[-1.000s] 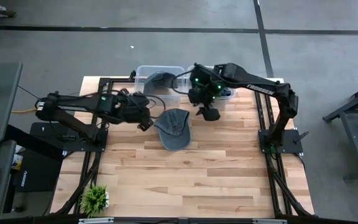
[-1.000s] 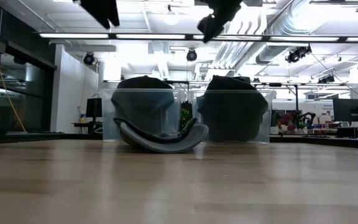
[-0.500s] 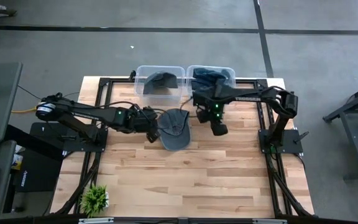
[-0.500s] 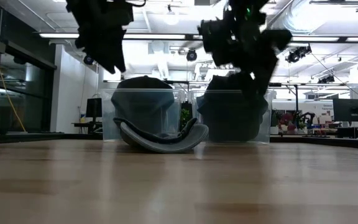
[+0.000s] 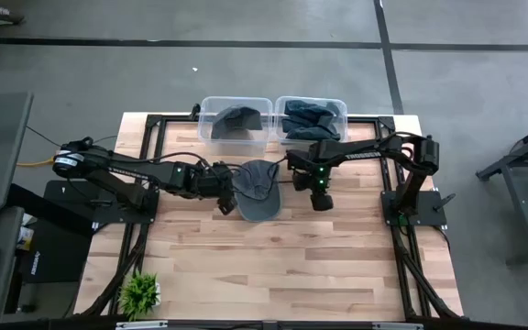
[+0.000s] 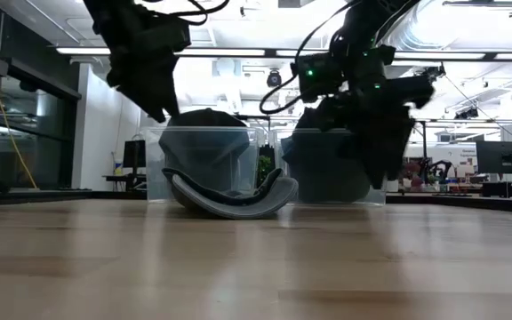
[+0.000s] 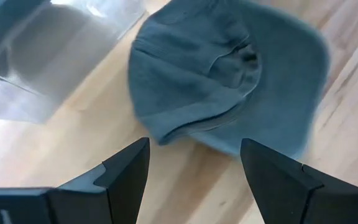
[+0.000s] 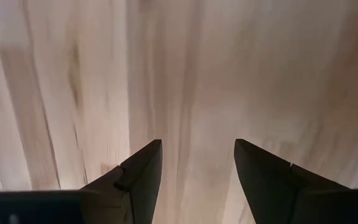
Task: Pick & Place hat
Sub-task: Put the gray cap into the left transparent bin
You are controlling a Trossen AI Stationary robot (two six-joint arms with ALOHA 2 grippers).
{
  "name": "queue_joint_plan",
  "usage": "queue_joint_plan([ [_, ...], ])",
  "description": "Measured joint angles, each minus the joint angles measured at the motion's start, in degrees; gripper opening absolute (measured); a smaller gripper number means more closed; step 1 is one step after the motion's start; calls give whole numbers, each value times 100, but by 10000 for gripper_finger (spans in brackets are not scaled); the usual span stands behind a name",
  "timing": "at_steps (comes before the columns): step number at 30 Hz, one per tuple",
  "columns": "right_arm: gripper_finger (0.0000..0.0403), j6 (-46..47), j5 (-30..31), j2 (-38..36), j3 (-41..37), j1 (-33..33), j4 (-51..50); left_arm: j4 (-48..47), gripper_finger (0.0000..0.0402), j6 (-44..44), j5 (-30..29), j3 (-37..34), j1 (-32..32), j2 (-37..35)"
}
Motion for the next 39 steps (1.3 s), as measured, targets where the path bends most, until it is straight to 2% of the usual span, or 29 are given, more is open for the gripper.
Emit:
queue_joint_plan([
  [5,195,1030,1,0,0,-1,842,333,248,-866,47,-235,0,0],
  [10,195,1304,276,0,2,1,1309,581,248,-1752,44,-639,0,0],
  [16,195,1454,1434,-14,2,112,1384,679,248,-2683,-224,-1052,0,0],
  [22,195,1541,2952,-195,1,433,1548,795,248,-3368,-274,-1237,45,0],
  [27,195,1469,3836,-390,0,892,1825,1416,248,-3428,-254,-1439,293,0],
  [31,195,1527,4294,-449,-2,1295,1923,1772,248,-3230,200,-1567,642,0],
  [35,195,1678,4645,-450,-3,1633,1966,1833,248,-3183,511,-1631,1000,0],
  [39,195,1802,4750,-450,-4,1885,1987,1939,248,-3043,812,-1636,1260,0],
])
